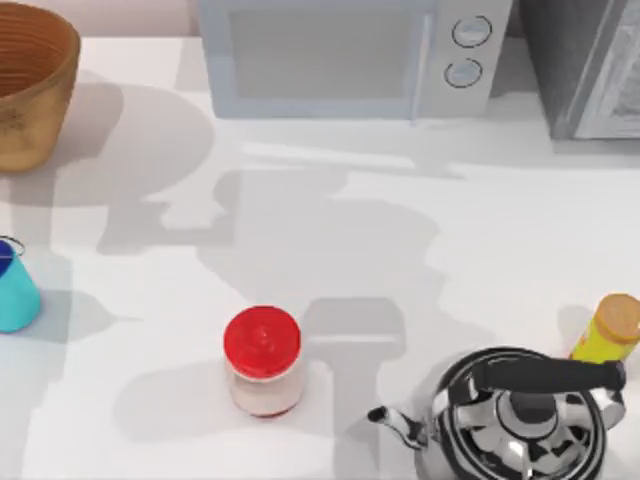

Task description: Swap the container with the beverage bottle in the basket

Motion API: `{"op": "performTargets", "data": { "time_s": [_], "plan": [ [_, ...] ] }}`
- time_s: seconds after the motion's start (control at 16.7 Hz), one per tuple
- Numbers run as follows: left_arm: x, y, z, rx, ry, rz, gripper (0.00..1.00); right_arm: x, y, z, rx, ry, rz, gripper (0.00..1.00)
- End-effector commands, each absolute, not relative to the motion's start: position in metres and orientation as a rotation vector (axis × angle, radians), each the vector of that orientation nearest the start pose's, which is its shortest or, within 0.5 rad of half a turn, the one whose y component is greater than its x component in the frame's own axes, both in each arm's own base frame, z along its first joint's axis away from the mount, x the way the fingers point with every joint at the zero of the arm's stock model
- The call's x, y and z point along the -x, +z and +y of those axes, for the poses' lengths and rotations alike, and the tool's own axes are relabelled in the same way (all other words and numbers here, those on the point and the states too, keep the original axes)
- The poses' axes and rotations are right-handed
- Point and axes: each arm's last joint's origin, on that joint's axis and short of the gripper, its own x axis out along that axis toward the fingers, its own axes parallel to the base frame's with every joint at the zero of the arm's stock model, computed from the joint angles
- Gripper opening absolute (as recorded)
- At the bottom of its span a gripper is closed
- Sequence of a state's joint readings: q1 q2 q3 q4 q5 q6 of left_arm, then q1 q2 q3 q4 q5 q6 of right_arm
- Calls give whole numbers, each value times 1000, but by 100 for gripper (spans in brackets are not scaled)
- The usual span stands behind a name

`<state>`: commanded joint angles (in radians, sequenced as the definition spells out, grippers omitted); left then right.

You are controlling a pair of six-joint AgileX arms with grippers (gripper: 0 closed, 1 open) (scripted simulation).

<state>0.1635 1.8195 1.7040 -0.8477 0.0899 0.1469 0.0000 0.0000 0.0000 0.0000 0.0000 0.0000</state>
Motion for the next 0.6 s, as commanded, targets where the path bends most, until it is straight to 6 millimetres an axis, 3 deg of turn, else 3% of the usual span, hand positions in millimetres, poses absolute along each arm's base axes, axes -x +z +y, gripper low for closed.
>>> {"op": "performTargets", "data": {
  "time_s": [0.3, 0.6],
  "plan": [
    [-467, 247, 93, 12, -22, 1142, 100, -106, 160, -1, 0, 0, 0, 100],
    [-501, 195, 107, 28, -45, 1250, 100, -106, 160, -1, 0, 0, 0, 100]
  ]
}}
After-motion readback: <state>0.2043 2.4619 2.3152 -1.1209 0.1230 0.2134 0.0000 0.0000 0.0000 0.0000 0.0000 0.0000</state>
